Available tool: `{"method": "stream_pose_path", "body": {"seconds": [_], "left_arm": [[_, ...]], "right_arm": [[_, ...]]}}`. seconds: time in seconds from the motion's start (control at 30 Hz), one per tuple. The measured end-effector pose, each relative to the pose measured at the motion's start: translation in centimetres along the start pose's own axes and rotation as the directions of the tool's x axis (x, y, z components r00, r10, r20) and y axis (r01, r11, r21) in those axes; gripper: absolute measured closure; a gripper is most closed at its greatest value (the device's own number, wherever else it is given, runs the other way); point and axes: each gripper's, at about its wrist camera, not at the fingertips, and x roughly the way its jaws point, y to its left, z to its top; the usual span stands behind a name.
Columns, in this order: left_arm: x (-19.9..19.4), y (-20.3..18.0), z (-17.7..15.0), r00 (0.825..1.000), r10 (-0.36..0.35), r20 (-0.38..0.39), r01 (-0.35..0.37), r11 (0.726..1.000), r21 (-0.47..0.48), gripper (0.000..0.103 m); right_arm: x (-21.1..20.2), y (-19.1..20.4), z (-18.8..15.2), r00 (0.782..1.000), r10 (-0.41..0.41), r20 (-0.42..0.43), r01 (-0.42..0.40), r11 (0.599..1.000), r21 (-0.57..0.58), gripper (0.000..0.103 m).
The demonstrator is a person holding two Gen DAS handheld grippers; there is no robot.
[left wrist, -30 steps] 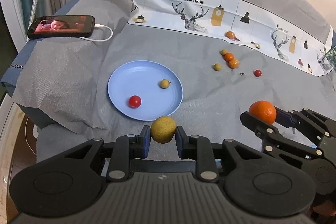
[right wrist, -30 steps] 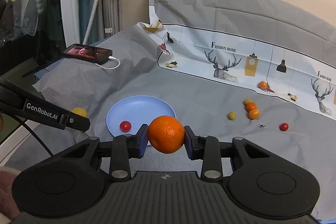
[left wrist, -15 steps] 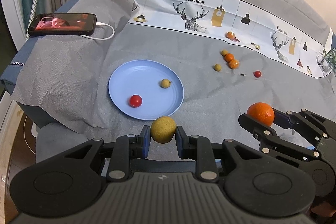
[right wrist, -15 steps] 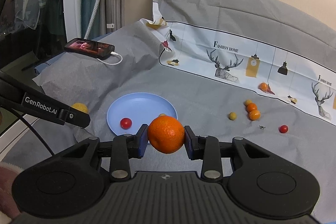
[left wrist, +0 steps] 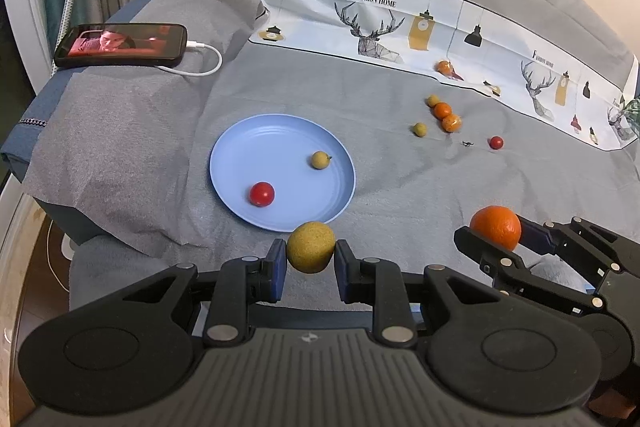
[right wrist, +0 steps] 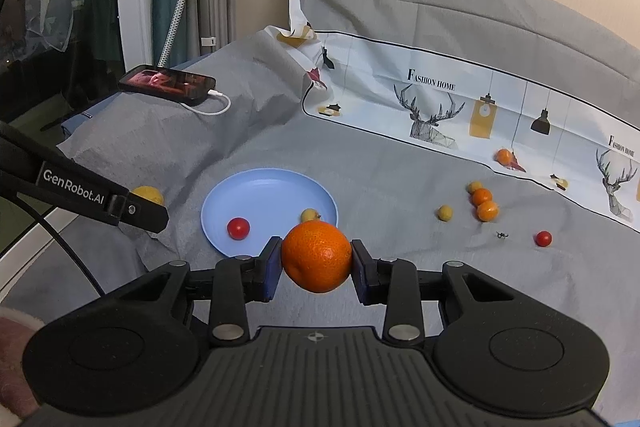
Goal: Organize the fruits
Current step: 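Carry the yellow fruit and mandarin toward the blue plate with both tools, then open both tools over the plate to drop the yellow fruit and mandarin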
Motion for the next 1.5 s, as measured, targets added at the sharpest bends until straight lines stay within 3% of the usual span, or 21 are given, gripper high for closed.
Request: {"method": "stream_pose_path", "body": {"seconds": [0.9,1.5], "left_arm": [[4.7,1.1,3.9,0.998,0.063,-0.022,-0.063,0.998,0.005,0.075],[15.0,1.8,8.8,0.981,0.150,-0.122,-0.144,0.988,0.053,0.075]], "right_arm": [[5.1,-0.8,0.1,0.996,0.010,-0.086,-0.008,1.000,0.020,0.066],[16.5,-0.7,2.2,0.980,0.090,-0.180,-0.088,0.996,0.019,0.066]]}}
